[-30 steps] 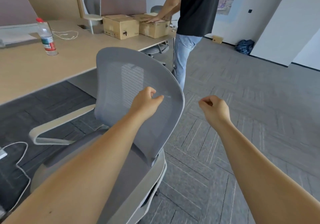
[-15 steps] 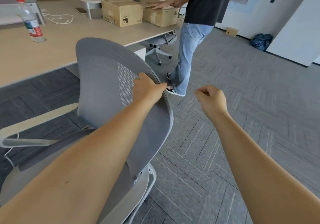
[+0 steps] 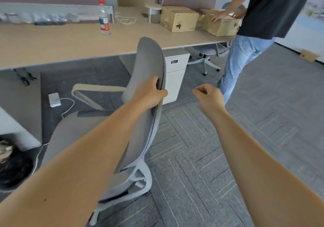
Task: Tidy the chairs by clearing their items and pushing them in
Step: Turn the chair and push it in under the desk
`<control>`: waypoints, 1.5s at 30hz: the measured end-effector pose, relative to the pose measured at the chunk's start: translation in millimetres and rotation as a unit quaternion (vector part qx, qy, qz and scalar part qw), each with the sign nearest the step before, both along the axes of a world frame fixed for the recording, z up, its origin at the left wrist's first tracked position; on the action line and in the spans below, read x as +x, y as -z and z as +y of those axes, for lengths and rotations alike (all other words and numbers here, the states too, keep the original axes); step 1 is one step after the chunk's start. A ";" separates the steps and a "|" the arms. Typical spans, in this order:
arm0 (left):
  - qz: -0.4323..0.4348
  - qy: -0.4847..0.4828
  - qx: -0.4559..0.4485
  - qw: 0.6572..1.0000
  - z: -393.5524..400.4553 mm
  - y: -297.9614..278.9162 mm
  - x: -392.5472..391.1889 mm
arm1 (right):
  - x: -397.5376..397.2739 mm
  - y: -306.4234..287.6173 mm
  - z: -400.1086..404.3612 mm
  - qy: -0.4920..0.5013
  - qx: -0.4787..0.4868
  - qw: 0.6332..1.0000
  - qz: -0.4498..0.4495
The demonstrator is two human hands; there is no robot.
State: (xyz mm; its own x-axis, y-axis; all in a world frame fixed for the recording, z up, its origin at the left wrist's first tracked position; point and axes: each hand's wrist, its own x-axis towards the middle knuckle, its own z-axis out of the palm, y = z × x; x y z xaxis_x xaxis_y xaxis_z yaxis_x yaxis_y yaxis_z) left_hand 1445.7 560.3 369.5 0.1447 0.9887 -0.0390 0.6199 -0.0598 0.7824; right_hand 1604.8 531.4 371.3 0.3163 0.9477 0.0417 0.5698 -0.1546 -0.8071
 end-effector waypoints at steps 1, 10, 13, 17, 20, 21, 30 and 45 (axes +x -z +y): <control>-0.004 0.010 -0.002 1.000 -9.4 -0.6 -6.6 | -1.8 0.9 -3.7 -0.011 -0.004 1.000 0.000; -0.001 0.063 -0.060 0.996 -85.7 -12.3 -83.6 | -58.6 -1.5 -29.0 -0.093 0.017 0.995 -0.021; 0.011 0.038 -0.045 0.998 -112.0 -17.7 -112.5 | -83.4 -0.1 -41.7 -0.110 0.036 0.991 -0.067; 0.084 -0.002 -0.017 0.996 -139.3 -25.5 -144.0 | -105.4 -5.1 -62.5 -0.125 0.076 0.981 -0.128; 0.107 -0.044 0.045 0.992 -152.5 -28.9 -153.6 | -113.3 -9.8 -73.7 -0.143 0.094 0.970 -0.173; 0.110 -0.058 0.070 0.990 -156.1 -29.4 -154.5 | -115.4 -11.0 -75.7 -0.153 0.092 0.966 -0.188; 0.273 -0.197 0.091 0.937 -155.7 -9.1 -151.9 | -128.4 -6.8 -59.8 -0.253 0.047 0.912 -0.319; 0.268 -0.255 0.168 0.914 -113.0 10.2 -205.6 | -169.5 4.3 -23.2 -0.274 0.167 0.891 -0.321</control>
State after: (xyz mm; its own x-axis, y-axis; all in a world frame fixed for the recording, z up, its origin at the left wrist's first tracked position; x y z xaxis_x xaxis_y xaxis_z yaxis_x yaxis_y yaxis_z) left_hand 1240.1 447.3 359.3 -0.2885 0.8919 0.3483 0.9231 0.1625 0.3486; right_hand 1435.3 508.2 367.0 -0.3799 0.8537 0.3561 0.8471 0.4758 -0.2369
